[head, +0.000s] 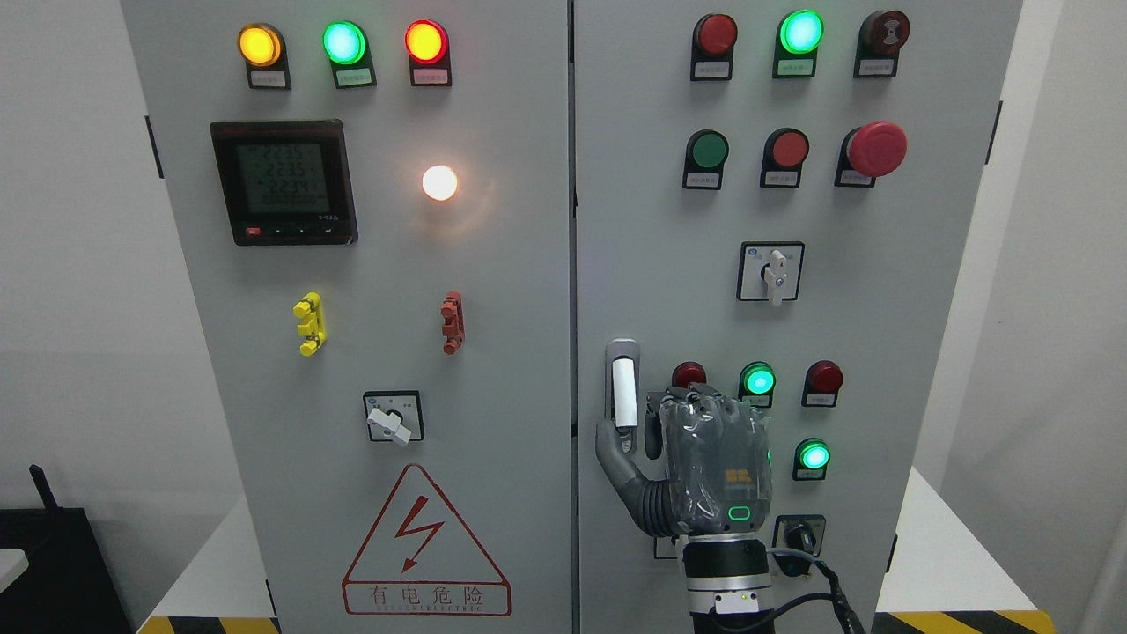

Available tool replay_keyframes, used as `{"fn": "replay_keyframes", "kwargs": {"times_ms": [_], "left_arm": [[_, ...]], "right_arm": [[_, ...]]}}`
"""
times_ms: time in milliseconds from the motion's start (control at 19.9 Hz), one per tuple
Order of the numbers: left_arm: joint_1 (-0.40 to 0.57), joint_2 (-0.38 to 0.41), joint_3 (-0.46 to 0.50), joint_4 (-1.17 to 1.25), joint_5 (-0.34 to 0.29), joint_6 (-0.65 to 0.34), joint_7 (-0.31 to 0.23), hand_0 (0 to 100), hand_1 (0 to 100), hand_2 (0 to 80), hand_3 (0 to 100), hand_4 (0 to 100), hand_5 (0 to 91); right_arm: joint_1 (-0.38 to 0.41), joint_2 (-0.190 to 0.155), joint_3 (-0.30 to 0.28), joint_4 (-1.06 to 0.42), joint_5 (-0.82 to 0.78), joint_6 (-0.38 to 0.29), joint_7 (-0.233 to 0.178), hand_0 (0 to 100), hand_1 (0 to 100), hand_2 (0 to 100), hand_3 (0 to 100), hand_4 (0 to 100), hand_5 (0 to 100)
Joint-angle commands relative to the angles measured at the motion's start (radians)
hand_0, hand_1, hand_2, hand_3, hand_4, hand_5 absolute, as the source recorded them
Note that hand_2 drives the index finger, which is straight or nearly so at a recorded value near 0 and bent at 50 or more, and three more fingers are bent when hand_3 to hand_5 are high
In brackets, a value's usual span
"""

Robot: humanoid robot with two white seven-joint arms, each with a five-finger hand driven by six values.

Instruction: Release door handle

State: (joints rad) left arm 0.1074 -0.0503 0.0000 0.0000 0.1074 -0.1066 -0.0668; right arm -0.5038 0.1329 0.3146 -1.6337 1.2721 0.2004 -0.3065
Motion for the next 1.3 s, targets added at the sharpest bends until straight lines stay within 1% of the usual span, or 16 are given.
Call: {"fn": "replay_keyframes", "kwargs": {"times_ms": [0,201,702,1253], "left_arm": [[0.0,0.0,-0.014,0.02,0.0,0.001,-0.001,12,39,0.0,0,0,0.0],[0.0,0.0,-0.014,0.02,0.0,0.001,-0.001,12,39,0.0,0,0,0.0],[0.0,0.0,-0.014,0.02,0.0,0.001,-0.001,12,39,0.0,0,0,0.0],[0.0,0.0,-0.014,0.02,0.0,0.001,-0.001,12,39,0.0,0,0,0.0]], "right_arm": [[0.001,0.001,-0.006,0.005,0.0,0.001,0.0,41,56,94,100,88,93],[0.002,-0.001,-0.012,0.005,-0.002,0.001,-0.002,41,57,94,100,88,94],[0.008,-0.004,-0.031,0.002,-0.007,0.001,-0.008,45,57,94,100,88,95],[0.011,-0.012,-0.051,-0.014,-0.008,-0.001,-0.016,47,56,95,100,89,97]]}}
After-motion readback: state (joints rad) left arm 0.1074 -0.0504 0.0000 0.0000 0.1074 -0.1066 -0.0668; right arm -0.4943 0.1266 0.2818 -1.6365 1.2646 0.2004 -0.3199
